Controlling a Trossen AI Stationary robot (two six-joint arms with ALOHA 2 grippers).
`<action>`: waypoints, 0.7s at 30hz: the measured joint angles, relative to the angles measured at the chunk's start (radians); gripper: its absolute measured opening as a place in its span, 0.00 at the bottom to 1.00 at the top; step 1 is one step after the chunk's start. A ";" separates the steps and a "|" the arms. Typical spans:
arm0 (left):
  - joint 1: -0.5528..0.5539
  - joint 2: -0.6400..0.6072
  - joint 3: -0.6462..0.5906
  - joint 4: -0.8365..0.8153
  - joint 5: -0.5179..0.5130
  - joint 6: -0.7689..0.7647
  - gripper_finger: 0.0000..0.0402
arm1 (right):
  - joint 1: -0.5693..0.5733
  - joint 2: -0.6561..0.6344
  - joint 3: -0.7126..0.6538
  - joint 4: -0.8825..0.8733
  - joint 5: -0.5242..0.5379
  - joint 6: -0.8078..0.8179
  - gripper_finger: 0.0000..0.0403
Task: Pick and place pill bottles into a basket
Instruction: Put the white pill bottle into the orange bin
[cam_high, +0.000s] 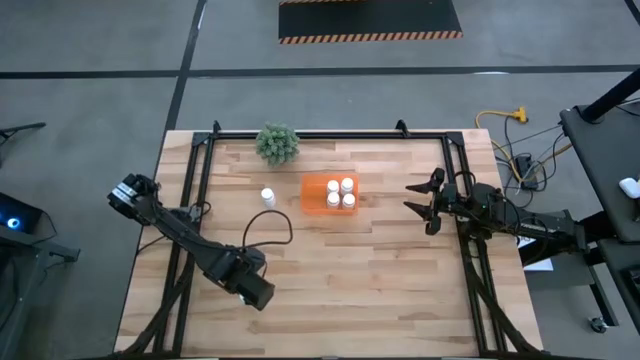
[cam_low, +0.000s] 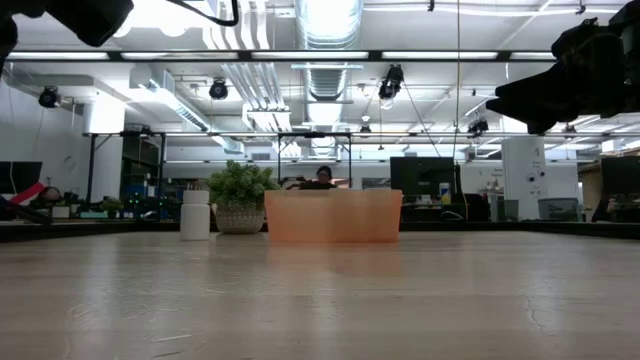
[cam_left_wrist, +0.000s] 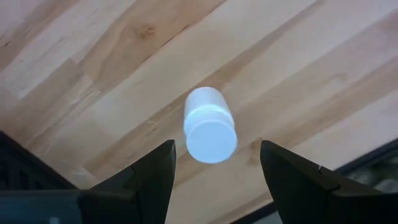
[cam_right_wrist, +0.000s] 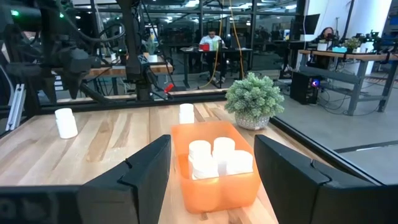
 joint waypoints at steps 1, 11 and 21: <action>-0.002 0.007 -0.001 0.001 0.000 0.002 0.54 | 0.000 0.000 0.000 0.000 0.000 0.000 0.54; -0.009 0.031 -0.002 0.005 0.000 0.016 0.54 | 0.000 0.000 0.000 0.000 0.000 0.000 0.54; -0.039 0.045 -0.004 0.005 -0.002 0.045 0.54 | 0.000 0.000 0.000 0.000 0.000 0.000 0.54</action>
